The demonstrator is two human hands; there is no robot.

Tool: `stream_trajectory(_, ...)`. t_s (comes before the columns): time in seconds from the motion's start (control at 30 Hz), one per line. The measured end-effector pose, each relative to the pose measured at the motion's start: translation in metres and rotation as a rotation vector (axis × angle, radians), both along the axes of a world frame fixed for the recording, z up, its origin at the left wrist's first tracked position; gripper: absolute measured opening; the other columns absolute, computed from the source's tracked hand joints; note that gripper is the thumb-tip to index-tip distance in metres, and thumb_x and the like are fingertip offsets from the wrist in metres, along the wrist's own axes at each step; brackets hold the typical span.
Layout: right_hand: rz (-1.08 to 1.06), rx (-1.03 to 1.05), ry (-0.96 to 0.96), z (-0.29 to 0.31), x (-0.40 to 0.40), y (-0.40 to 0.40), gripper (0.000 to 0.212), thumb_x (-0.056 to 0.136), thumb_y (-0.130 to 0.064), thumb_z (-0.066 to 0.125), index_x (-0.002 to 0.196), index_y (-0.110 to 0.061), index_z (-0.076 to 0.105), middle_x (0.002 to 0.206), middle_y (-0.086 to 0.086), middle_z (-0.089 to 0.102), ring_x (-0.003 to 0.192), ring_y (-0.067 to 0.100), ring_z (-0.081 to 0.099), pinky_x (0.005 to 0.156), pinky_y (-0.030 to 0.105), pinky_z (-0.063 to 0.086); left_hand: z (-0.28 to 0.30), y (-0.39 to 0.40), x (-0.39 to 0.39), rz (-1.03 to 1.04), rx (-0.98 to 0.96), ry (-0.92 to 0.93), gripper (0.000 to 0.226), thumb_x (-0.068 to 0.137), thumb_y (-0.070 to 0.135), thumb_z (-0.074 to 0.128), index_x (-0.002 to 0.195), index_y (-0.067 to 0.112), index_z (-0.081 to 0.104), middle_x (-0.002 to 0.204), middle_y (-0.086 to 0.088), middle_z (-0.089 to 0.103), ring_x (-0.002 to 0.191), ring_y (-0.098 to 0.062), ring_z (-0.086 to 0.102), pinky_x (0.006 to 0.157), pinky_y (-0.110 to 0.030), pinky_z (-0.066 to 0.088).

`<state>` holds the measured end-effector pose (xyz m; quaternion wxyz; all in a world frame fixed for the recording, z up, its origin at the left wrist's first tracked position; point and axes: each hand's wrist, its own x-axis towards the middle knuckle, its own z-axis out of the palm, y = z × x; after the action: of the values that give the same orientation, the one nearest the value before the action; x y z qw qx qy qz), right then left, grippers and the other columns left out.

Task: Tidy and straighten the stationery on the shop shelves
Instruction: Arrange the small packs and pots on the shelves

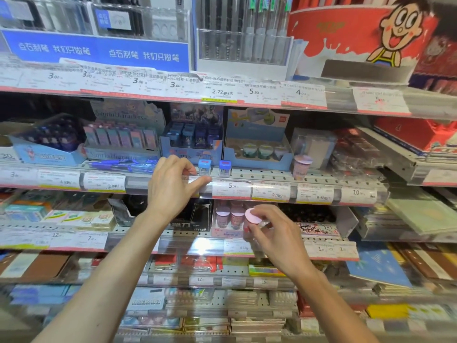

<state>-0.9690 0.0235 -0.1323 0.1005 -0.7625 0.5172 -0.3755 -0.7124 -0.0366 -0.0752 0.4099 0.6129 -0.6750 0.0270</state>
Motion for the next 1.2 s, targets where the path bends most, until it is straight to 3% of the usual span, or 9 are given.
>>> stream_trajectory(0.13, -0.112, 0.012, 0.018, -0.031, 0.001, -0.018, 0.018, 0.094, -0.025, 0.065, 0.112, -0.024, 0.066, 0.12, -0.015, 0.062, 0.087, 0.007, 0.065, 0.076, 0.021, 0.048, 0.0, 0.0, 0.0, 0.003, 0.011, 0.005, 0.04, 0.074, 0.063, 0.072, 0.083, 0.026, 0.059, 0.085, 0.008, 0.054, 0.092, -0.015, 0.045, 0.07, -0.03, 0.038)
stream_trajectory(0.27, -0.173, 0.034, 0.035, -0.047, 0.004, -0.035, 0.019, 0.096, -0.023, 0.062, 0.114, -0.02, 0.066, 0.111, -0.009, 0.063, 0.086, 0.011, 0.063, 0.077, 0.032, 0.052, 0.001, 0.001, -0.001, -0.004, 0.018, 0.022, 0.039, 0.074, 0.063, 0.072, 0.082, 0.028, 0.057, 0.086, 0.009, 0.054, 0.092, -0.014, 0.046, 0.07, -0.032, 0.041)
stream_trajectory(0.53, -0.263, 0.12, 0.099, -0.051, 0.013, -0.054, 0.024, 0.098, -0.025, 0.06, 0.118, -0.014, 0.067, 0.109, 0.003, 0.062, 0.095, 0.023, 0.062, 0.079, 0.033, 0.045, 0.0, -0.001, 0.001, -0.02, 0.02, 0.035, 0.039, 0.074, 0.065, 0.07, 0.082, 0.029, 0.057, 0.085, 0.01, 0.054, 0.092, -0.014, 0.046, 0.072, -0.032, 0.043)
stream_trajectory(0.83, -0.29, 0.09, 0.202, -0.057, 0.012, -0.057, 0.03, 0.098, -0.034, 0.059, 0.119, -0.017, 0.071, 0.112, 0.001, 0.066, 0.105, 0.023, 0.061, 0.088, 0.035, 0.049, -0.001, -0.002, 0.001, -0.013, 0.009, 0.044, 0.04, 0.074, 0.064, 0.071, 0.084, 0.027, 0.06, 0.085, 0.011, 0.054, 0.091, -0.013, 0.045, 0.07, -0.03, 0.04)
stream_trajectory(1.0, -0.223, 0.103, 0.29, -0.054, 0.011, -0.051, 0.04, 0.1, -0.034, 0.051, 0.134, -0.015, 0.06, 0.12, 0.002, 0.062, 0.112, 0.023, 0.056, 0.099, 0.034, 0.044, 0.0, -0.001, 0.001, -0.016, 0.012, 0.04, 0.041, 0.074, 0.065, 0.071, 0.085, 0.027, 0.061, 0.086, 0.01, 0.056, 0.091, -0.013, 0.047, 0.07, -0.03, 0.042)
stream_trajectory(1.2, -0.147, 0.065, 0.221, -0.037, 0.007, -0.027, 0.042, 0.099, -0.036, 0.05, 0.137, -0.019, 0.056, 0.131, -0.004, 0.057, 0.121, 0.015, 0.052, 0.103, 0.028, 0.041, 0.001, 0.001, 0.0, -0.01, 0.012, 0.036, 0.04, 0.075, 0.063, 0.072, 0.085, 0.026, 0.062, 0.085, 0.011, 0.055, 0.09, -0.012, 0.047, 0.069, -0.03, 0.04)
